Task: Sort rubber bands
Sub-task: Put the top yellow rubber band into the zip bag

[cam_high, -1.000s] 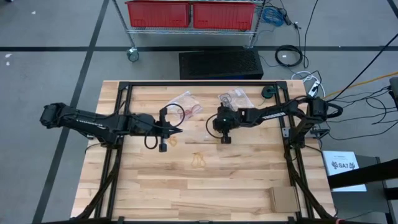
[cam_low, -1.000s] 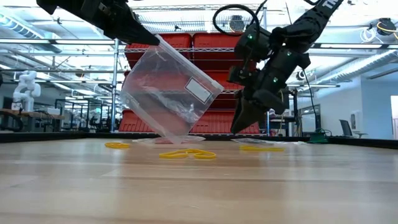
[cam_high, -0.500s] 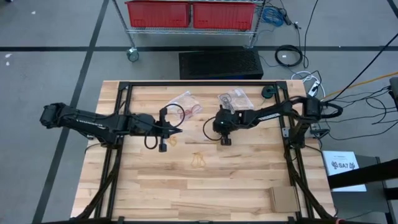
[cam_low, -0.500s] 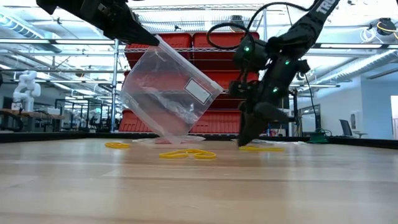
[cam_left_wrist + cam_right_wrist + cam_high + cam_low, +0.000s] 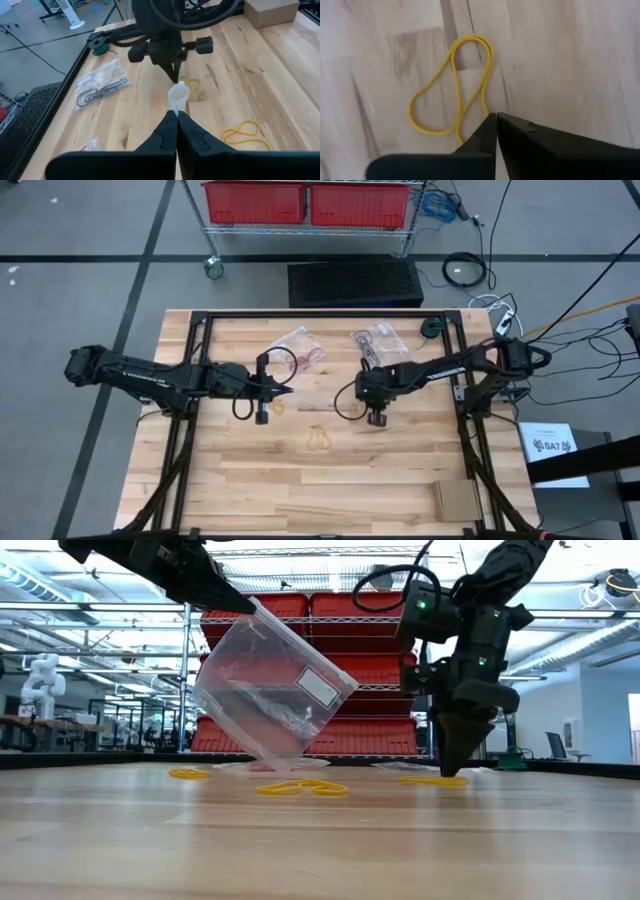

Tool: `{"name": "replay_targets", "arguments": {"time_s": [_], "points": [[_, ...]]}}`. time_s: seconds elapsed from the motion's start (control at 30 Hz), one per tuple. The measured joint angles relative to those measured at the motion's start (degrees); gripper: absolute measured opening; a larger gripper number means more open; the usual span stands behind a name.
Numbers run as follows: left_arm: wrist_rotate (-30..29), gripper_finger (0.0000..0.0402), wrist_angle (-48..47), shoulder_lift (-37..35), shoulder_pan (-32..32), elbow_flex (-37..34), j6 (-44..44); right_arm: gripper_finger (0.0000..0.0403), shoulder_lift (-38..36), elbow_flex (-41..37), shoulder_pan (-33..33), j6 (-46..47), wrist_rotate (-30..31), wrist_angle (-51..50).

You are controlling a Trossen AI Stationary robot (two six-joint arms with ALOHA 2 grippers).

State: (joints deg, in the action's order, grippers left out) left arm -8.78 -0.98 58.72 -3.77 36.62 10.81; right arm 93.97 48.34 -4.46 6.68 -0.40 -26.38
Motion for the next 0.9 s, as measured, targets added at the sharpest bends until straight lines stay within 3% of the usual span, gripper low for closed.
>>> {"name": "replay_targets", "arguments": {"time_s": [0.53,0.73,0.9], "points": [[0.0,0.0001,0.0,0.0,0.0,0.0,0.0,0.0189,0.3,5.1,0.8,13.9,-0.8,0.9],[0.0,0.0001,0.0,0.0,0.0,0.0,0.0,0.0222,3.9,5.1,0.8,13.4,1.7,1.8],[0.0,0.0001,-0.2,0.0,0.0,0.0,0.0,0.0237,6.5,5.3,0.7,14.9,-1.3,3.3]]}}
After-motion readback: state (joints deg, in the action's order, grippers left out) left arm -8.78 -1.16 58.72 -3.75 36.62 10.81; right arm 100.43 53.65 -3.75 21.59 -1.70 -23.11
